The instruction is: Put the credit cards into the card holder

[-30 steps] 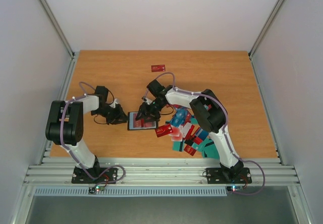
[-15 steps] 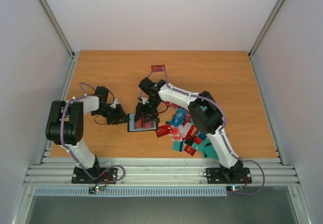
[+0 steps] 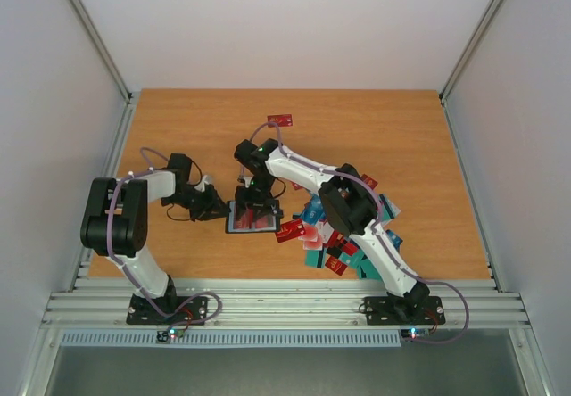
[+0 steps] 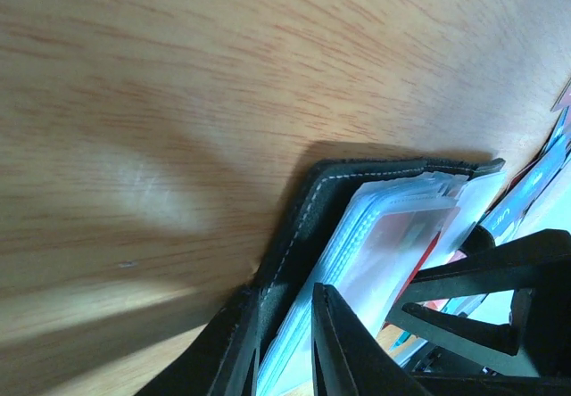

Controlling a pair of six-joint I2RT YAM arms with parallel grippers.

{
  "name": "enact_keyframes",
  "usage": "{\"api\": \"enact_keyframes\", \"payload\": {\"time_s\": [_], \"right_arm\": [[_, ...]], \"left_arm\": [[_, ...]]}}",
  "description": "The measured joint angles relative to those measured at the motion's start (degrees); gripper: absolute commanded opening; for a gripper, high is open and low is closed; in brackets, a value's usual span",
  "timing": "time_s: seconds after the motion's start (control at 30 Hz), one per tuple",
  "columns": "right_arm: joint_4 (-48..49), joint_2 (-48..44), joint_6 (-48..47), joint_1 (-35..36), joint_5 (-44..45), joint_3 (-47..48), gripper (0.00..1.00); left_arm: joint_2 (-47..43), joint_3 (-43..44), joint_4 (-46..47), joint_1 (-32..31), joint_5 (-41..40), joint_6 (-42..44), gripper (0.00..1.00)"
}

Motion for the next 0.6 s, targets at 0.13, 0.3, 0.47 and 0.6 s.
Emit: {"api": "enact_keyframes", "payload": {"time_s": [0.13,0.3,0.47,0.6], "right_arm": [[-3.0,1.2,-0.2,0.1,0.6,2.6,0.53],[-8.1,2.1,-1.4,0.5,3.0,6.1,0.60],[-12.1,2.1,-2.9,0.5,5.2,8.2,0.64],[-13.6,2.1,-5.2,0.5,5.7,8.6,0.61]], "left_arm": [[0.0,-0.1,0.2,0.0,0.1,-0.4,0.20],[-0.1,-0.1,0.3,0.0,0.0,-0.9,0.20],[-1.1,-0.1,0.1,-0.5,-1.8,-0.8,0.23],[-3.3,0.0,-1.6,-1.0,-6.4,-0.4,0.25]]}}
